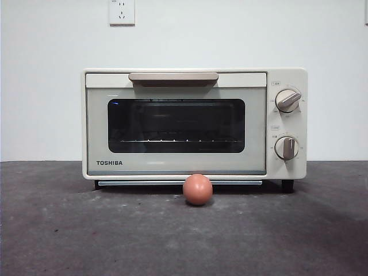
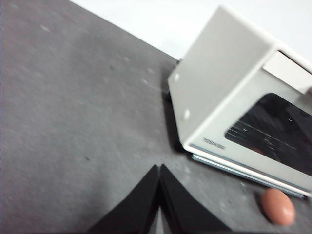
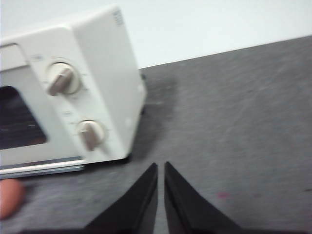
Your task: Eggoven
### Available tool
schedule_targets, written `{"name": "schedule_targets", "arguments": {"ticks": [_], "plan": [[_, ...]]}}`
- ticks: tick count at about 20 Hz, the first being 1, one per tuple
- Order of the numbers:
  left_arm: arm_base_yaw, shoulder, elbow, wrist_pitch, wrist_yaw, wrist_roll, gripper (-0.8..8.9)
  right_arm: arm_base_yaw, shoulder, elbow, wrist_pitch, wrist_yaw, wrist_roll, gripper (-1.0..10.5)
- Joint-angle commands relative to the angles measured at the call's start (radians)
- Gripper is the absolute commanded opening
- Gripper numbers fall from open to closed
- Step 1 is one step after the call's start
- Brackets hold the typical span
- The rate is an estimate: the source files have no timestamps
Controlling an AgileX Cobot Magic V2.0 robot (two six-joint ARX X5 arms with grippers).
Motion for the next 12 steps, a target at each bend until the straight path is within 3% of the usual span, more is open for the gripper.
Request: {"name": "schedule_targets", "arguments": {"ticks": [1, 7, 12], "plan": [[0.003, 0.001, 0.04, -0.038, 0.045, -0.023, 0.07, -0.002, -0.002, 0.051, -0.004, -0.032, 0.107, 0.0], [0.003, 0.023, 0.188, -0.145, 0.066, -0.006, 0.07, 0.0, 0.003, 0.208, -0.085, -0.058, 0.138, 0.0], [0.003, 0.104, 0.337, -0.249, 0.143, 0.088, 0.07, 0.0, 0.082, 0.383, -0.249, -0.121, 0.127, 0.0]]}}
